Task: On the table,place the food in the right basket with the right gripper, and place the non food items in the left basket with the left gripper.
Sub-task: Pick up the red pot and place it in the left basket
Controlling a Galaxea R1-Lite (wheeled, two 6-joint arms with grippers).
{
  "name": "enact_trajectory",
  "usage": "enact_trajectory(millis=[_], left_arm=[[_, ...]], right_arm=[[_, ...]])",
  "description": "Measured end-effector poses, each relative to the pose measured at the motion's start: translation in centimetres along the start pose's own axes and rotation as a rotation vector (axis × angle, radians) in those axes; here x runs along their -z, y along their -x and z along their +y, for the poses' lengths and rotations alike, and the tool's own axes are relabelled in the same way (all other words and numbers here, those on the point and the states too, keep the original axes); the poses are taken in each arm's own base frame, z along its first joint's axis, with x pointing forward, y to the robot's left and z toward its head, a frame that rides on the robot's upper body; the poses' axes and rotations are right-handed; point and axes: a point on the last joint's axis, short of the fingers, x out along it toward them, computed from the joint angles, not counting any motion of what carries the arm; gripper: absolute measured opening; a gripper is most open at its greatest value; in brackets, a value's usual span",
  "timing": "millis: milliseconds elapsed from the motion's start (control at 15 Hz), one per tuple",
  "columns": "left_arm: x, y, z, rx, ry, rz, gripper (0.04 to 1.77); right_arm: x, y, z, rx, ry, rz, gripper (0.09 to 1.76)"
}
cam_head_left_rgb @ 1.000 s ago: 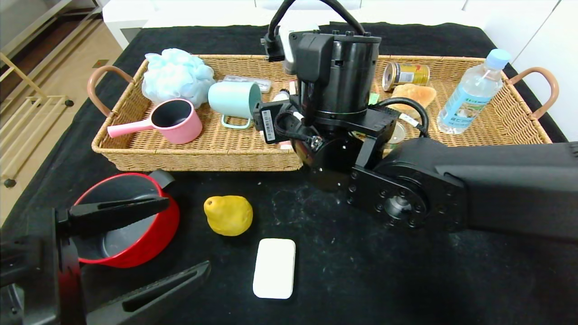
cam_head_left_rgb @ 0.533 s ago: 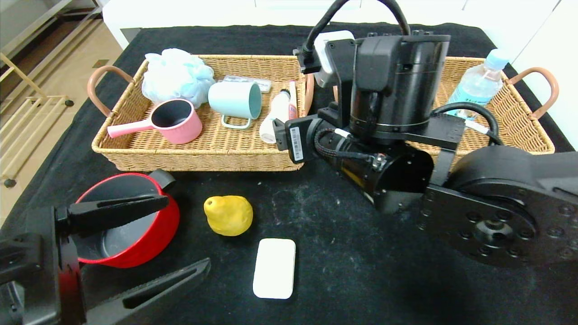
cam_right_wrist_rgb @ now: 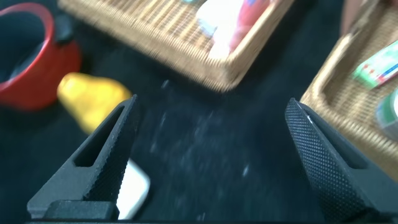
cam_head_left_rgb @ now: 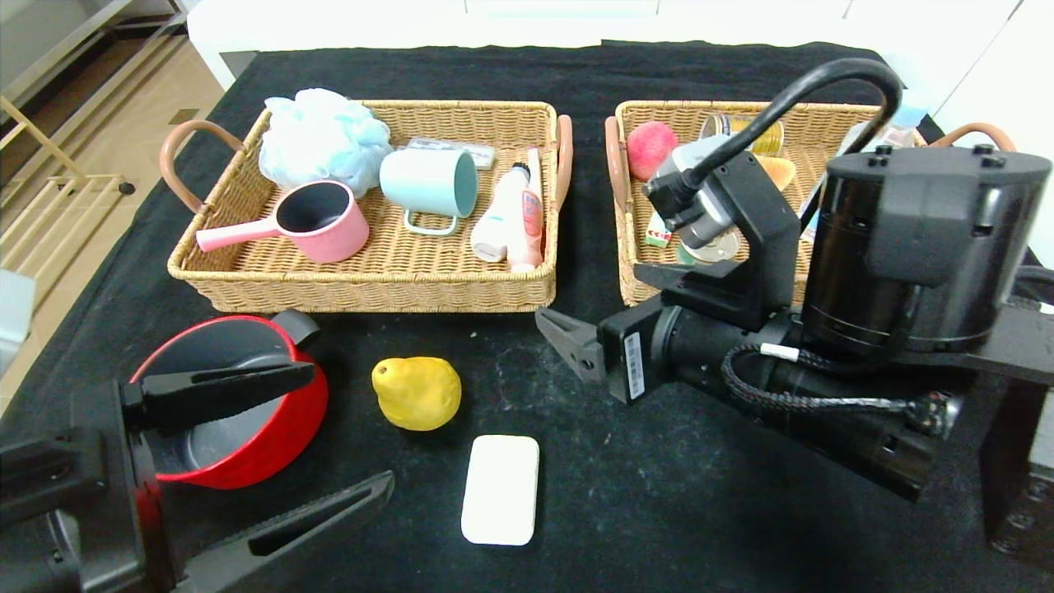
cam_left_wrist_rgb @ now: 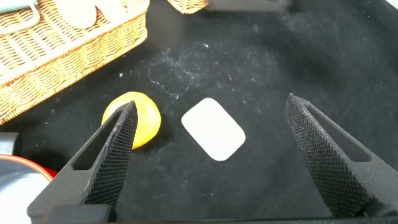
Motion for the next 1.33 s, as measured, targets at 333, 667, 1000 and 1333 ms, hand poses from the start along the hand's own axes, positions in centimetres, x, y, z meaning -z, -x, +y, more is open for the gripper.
enact_trajectory(millis=[333, 667, 1000, 1333], left_arm=[[0.0, 0.0, 0.0, -0.007, -0.002, 0.002, 1.72], [0.2, -0.3, 0.0, -0.018, -0.004, 0.020, 1.72], [0.0, -0.6, -0.1, -0.036, -0.009, 0.024, 1.72], [0.1, -0.7, -0.1, -0.060, -0.009, 0.029, 1.72]], right_arm=[[1.9, 2.7, -1.9, -0.196, 0.035, 0.017, 1.70], [4.2, 5.4, -5.4, -0.372, 0.054, 0.046, 1.70], [5.7, 8.4, -7.6, -0.402, 0.047, 0.030, 1.70], [7.3, 10.0, -7.9, -0.405, 0.060, -0.036, 1.70]])
